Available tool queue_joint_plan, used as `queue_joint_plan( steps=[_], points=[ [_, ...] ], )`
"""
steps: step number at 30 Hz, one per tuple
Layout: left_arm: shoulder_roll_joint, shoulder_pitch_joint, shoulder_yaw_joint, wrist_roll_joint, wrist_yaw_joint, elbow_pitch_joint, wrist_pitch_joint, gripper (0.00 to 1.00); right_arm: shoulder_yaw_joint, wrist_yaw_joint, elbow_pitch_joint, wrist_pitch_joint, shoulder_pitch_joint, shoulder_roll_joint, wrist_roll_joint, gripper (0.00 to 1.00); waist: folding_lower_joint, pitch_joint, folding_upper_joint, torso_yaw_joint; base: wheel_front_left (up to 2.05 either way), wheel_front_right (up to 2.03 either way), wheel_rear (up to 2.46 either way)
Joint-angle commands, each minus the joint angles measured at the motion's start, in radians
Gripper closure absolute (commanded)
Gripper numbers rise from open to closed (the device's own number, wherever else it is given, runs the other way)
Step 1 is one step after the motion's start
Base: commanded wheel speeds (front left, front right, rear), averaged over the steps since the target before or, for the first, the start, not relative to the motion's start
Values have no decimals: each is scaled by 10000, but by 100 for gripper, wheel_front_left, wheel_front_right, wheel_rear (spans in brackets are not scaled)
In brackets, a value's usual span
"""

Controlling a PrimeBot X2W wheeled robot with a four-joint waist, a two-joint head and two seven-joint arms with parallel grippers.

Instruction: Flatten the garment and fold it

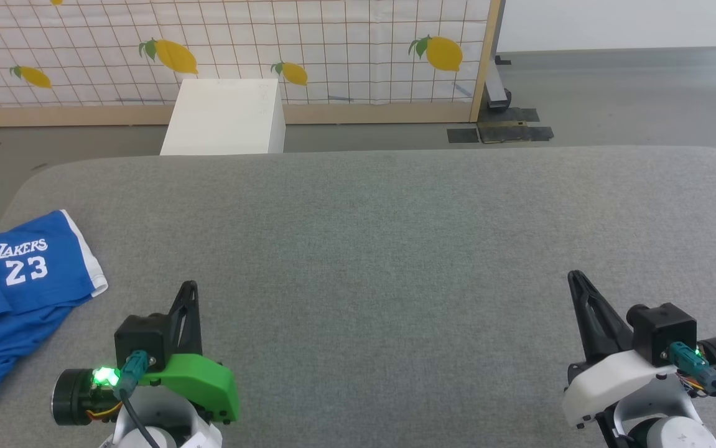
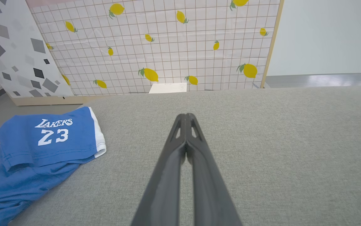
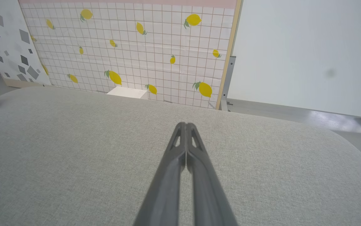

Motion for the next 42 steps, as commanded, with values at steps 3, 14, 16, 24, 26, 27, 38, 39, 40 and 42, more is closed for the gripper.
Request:
queue_joint_plan(
  steps=[3,14,16,24,26,27,38,39,40,42],
  points=[
    [-47,117,41,129,-11,-28,14,100,16,-15,-49,1,-18,19,-62,100,0,0,0,0,0,0,0],
    [-47,117,41,129,-11,-28,14,100,16,-15,-49,1,-18,19,-62,100,0,0,0,0,0,0,0],
    [-47,117,41,129,-11,-28,14,100,16,-15,-49,1,-18,19,-62,100,0,0,0,0,0,0,0],
    [-47,117,41,129,-11,-28,14,100,16,-15,-49,1,-18,19,-62,100,0,0,0,0,0,0,0],
    [-47,117,41,129,-11,-28,14,100,16,-15,-49,1,-18,19,-62,100,0,0,0,0,0,0,0],
    [-47,117,41,129,-11,-28,14,100,16,-15,-49,1,-18,19,-62,100,0,0,0,0,0,0,0],
    [-47,117,41,129,-11,-28,14,100,16,-15,-49,1,-18,19,-62,100,0,0,0,0,0,0,0],
    [-47,117,41,129,-11,-28,14,100,16,-15,-49,1,-18,19,-62,100,0,0,0,0,0,0,0],
    [-47,117,41,129,-11,-28,14,100,16,-15,-49,1,-18,19,-62,100,0,0,0,0,0,0,0],
    [0,0,0,0,0,0,2,0,0,0,0,0,0,0,0,0,0,0,0,0,0,0,0]
  ],
)
